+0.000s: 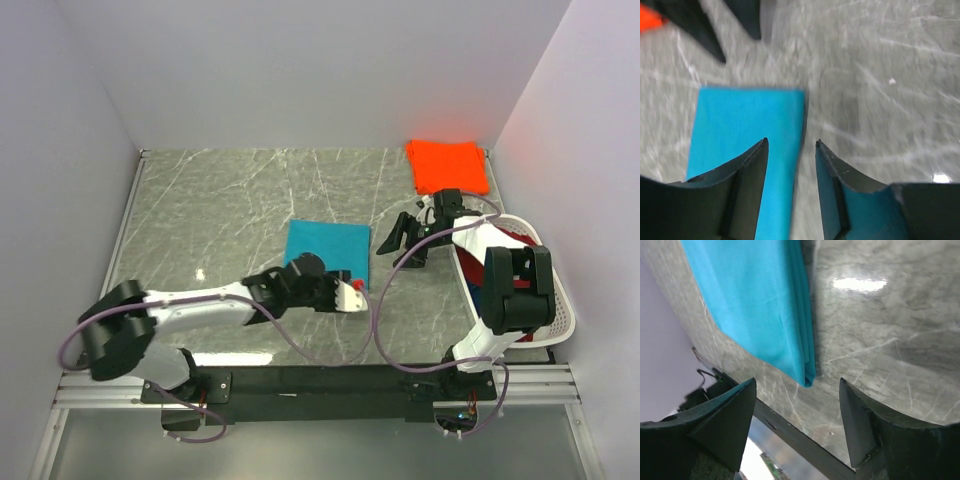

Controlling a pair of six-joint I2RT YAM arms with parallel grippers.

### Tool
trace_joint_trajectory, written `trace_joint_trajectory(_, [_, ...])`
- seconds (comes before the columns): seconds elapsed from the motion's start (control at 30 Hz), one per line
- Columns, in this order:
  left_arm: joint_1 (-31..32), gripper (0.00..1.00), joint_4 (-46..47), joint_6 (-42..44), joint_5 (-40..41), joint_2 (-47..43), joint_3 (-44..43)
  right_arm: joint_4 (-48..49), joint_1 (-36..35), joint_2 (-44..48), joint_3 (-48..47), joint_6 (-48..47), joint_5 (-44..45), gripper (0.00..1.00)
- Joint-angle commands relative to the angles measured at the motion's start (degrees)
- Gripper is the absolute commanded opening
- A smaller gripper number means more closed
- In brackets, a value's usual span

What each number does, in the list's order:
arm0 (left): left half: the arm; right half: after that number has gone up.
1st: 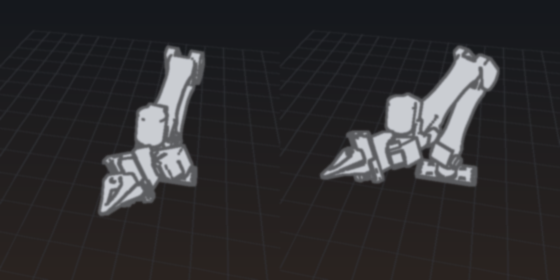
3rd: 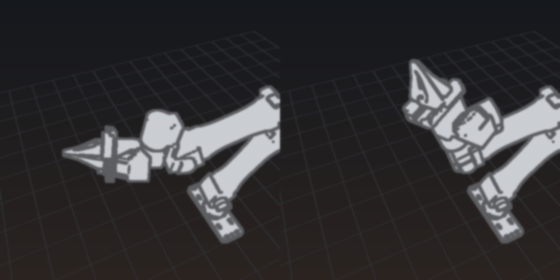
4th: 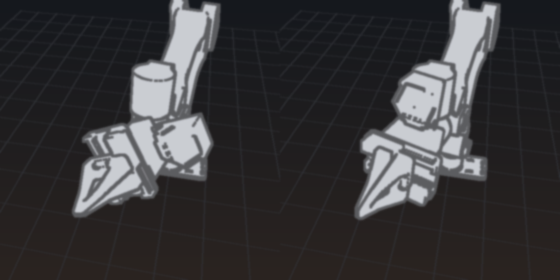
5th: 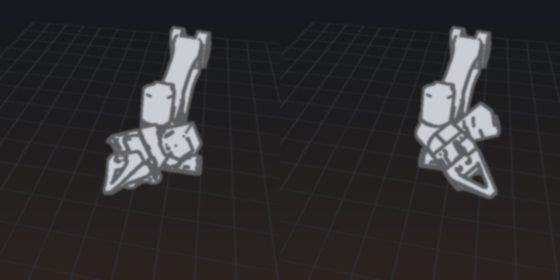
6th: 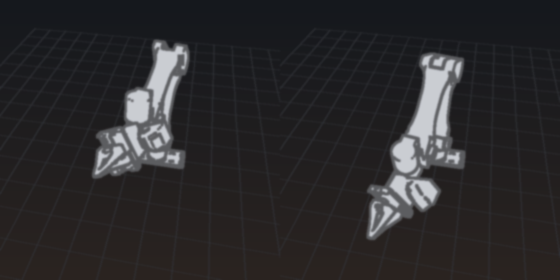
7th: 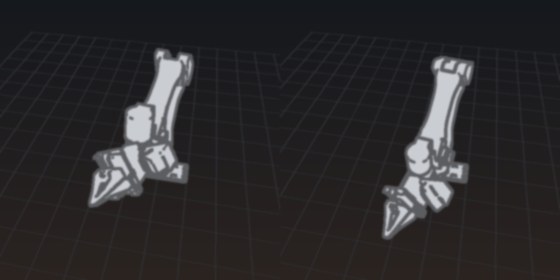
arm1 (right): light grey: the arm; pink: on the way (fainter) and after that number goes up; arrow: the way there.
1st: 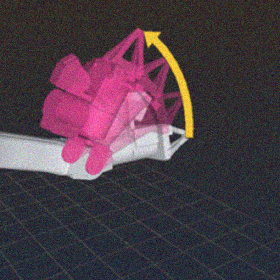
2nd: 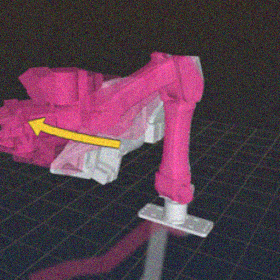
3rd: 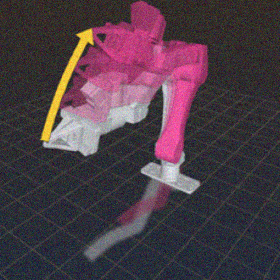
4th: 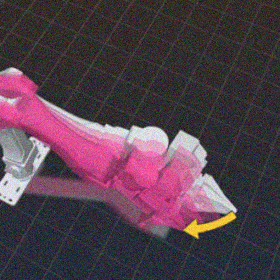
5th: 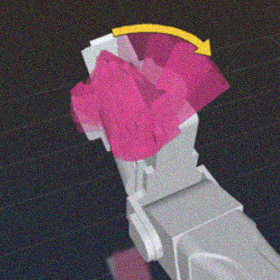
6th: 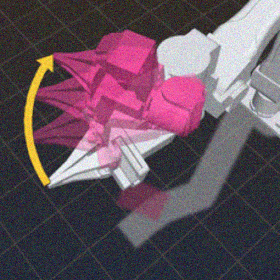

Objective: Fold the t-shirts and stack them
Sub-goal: Fold the tshirt

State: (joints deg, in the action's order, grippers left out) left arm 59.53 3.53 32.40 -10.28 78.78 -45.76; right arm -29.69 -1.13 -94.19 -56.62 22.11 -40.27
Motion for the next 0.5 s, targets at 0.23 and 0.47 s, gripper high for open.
trace_joint_trajectory(0.23, [7.35, 0.36, 19.05, 8.89, 10.11, 16.39, -2.85, 3.15, 0.34, -1.16, -0.15, 9.35, 1.87, 0.69])
trace_joint_trajectory(0.47, [7.80, 0.42, 27.40, 12.59, 16.43, 25.44, -3.73, 3.59, 0.42, -3.19, -0.33, 10.06, -0.68, 0.69])
